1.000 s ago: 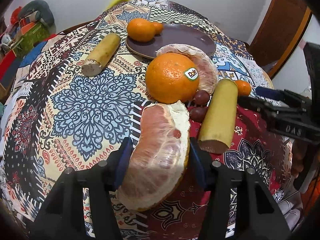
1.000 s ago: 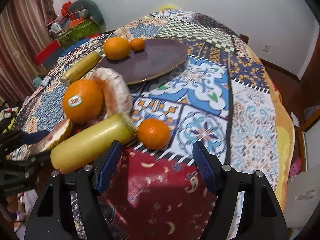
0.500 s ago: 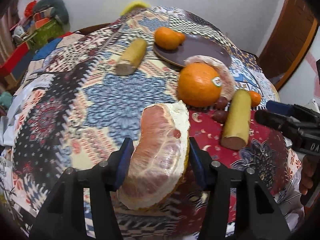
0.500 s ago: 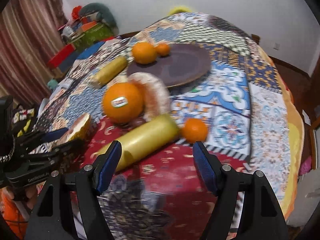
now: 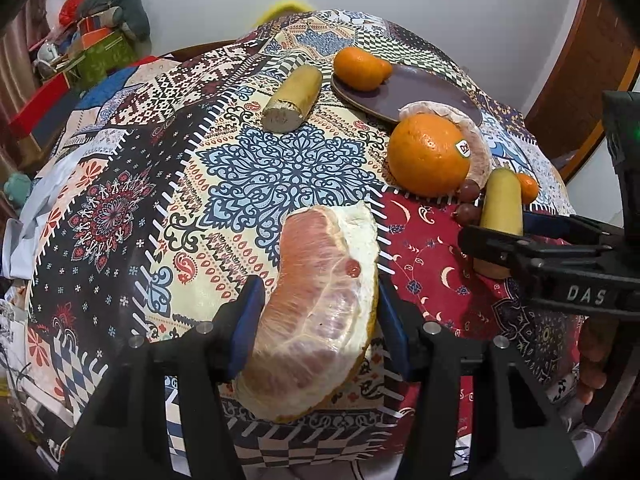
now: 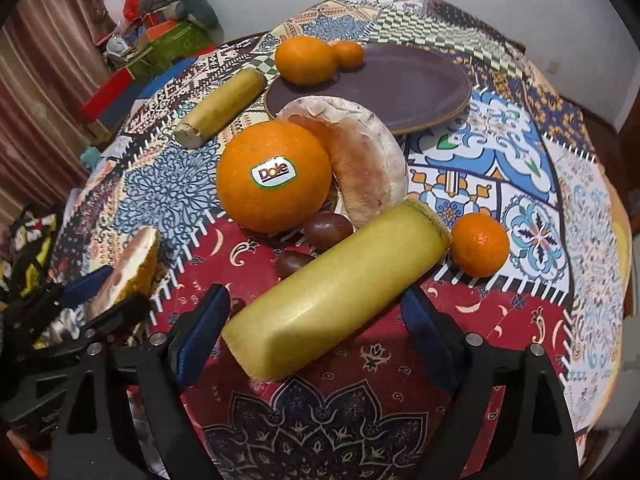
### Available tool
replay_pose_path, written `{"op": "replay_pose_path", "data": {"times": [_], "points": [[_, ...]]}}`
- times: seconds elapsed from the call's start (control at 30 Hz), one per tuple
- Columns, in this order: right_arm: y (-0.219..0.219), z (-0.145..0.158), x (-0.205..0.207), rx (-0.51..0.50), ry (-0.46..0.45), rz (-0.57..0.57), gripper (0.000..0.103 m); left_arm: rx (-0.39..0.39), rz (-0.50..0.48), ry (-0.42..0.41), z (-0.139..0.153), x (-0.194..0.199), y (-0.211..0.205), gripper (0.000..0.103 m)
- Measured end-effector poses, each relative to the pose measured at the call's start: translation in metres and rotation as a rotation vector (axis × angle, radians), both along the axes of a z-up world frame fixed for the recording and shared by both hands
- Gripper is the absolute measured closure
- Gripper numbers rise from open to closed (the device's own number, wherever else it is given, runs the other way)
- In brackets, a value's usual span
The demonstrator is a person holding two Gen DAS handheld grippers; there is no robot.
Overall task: Organize fruits
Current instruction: 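Grasp the yellow-green cylindrical gourd at its end with the right tool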
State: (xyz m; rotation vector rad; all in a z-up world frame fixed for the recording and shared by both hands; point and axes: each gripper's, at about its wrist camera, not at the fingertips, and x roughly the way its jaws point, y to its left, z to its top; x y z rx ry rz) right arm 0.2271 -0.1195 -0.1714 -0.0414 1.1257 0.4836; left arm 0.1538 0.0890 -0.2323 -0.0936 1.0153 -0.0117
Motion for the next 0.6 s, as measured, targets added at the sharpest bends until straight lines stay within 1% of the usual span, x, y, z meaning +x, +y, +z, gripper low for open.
{"op": "replay_pose_path", "data": {"times": [0.07,0.17,0.23,0.27,0.33,0.37,0.43,0.5,0.53,0.6], "points": [[0.000,0.001,-0.002,-0.012,-0.012,0.009,0.020,-0.007,0.002,0.004,0.000,0.000,0.001,0.048],[-0.009,0.004,-0.008,0.003,-0.013,0.036,0.029,-0.024,0.008,0.009,0.001,0.000,0.004,0.047],[-0.017,0.006,-0.013,0.011,-0.018,0.046,0.041,-0.036,0.009,0.009,0.003,-0.001,0.006,0.046],[-0.023,0.007,-0.016,0.014,-0.021,0.047,0.044,-0.037,0.009,0.008,0.003,-0.002,0.007,0.045],[-0.033,0.010,-0.021,0.028,-0.014,0.047,0.053,-0.029,0.007,0.008,0.004,-0.003,0.007,0.043],[-0.042,0.011,-0.023,0.035,-0.006,0.041,0.055,-0.022,0.004,0.008,0.004,-0.003,0.007,0.042],[-0.053,0.011,-0.025,0.036,-0.003,0.026,0.063,-0.011,-0.004,0.012,0.004,-0.003,0.006,0.041],[-0.065,0.012,-0.026,0.032,0.000,0.007,0.067,-0.012,-0.015,0.028,0.001,-0.002,0.005,0.041],[-0.073,0.011,-0.027,0.027,0.002,-0.007,0.067,-0.023,-0.020,0.044,-0.001,0.000,0.005,0.041],[-0.083,0.010,-0.025,0.027,0.009,-0.035,0.067,-0.031,-0.022,0.050,-0.004,0.002,0.004,0.041]]}}
